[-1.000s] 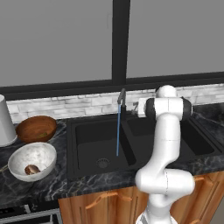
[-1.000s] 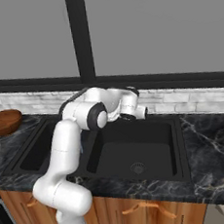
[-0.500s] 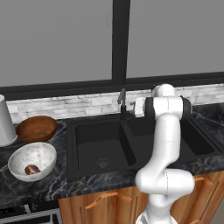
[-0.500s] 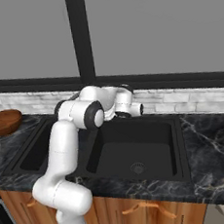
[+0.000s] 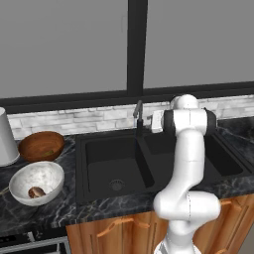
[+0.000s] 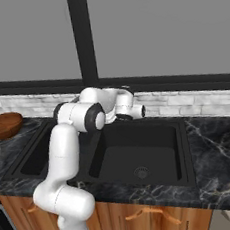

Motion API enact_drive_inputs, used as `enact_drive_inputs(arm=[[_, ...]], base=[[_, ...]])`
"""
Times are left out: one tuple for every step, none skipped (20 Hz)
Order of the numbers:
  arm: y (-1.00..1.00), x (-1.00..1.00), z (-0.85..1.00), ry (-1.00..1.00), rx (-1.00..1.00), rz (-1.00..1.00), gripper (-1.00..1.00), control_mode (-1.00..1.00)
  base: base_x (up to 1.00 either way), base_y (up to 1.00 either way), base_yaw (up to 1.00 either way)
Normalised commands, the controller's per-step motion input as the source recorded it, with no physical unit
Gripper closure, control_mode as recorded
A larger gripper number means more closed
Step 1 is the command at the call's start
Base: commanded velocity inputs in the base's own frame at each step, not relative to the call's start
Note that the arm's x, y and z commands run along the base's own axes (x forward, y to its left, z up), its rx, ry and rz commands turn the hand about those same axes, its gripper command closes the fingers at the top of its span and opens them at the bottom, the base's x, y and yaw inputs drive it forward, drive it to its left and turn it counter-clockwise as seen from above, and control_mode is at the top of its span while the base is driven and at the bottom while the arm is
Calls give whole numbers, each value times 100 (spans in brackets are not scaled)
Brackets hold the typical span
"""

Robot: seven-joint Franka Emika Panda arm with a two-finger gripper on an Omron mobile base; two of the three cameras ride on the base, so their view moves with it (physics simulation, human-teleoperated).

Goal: Pick the mushrooms from the sink and place them in one bowl. Place the kiwi in the other bowl. Then turn off the sink faucet.

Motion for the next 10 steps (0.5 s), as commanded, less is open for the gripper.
enact_drive_inputs(arm=[[0,0,0,0,0,0,-100,-100],[0,0,0,0,0,0,-100,-100],[0,0,0,0,0,0,-100,-100],[0,0,0,0,0,0,-100,-100],[0,0,0,0,0,0,-100,-100],[0,0,0,0,0,0,-100,-100],[0,0,0,0,0,0,-100,-100],[0,0,0,0,0,0,-100,-100],[0,0,0,0,0,0,-100,-100],[0,0,0,0,0,0,-100,-100]], base=[[0,0,0],[0,0,0],[0,0,0],[0,0,0],[0,0,0],[0,0,0],[0,0,0],[0,0,0],[0,0,0],[0,0,0]])
